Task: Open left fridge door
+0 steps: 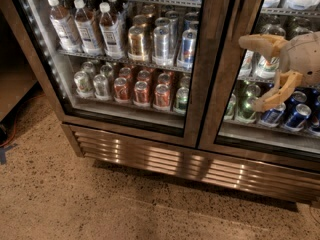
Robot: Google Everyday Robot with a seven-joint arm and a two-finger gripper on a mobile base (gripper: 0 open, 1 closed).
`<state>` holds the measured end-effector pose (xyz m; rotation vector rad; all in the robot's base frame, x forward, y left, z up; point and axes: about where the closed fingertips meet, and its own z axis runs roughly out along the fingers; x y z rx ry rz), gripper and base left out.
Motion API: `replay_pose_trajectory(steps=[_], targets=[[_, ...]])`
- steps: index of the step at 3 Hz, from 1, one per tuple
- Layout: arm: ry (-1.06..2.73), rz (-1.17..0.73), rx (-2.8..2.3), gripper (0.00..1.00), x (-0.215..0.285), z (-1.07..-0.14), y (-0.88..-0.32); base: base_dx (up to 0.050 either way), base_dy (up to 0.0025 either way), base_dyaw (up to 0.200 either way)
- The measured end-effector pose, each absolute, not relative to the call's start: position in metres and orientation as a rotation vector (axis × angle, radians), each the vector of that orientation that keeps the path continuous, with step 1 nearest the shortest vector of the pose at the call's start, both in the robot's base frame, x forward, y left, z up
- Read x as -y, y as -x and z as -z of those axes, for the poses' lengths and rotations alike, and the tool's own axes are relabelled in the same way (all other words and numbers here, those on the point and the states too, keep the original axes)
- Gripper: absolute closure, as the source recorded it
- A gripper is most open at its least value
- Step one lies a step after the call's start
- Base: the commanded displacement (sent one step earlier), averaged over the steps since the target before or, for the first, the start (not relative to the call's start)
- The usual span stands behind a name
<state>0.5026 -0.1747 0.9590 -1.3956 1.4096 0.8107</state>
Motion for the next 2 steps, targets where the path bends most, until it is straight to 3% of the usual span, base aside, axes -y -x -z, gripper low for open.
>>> replay_pose_trajectory(steps=[2], targets=[[1.390,-0.717,-1.364,0.00,0.1821,-1.0051,-0.4936,0.000,0.00000,0.000]])
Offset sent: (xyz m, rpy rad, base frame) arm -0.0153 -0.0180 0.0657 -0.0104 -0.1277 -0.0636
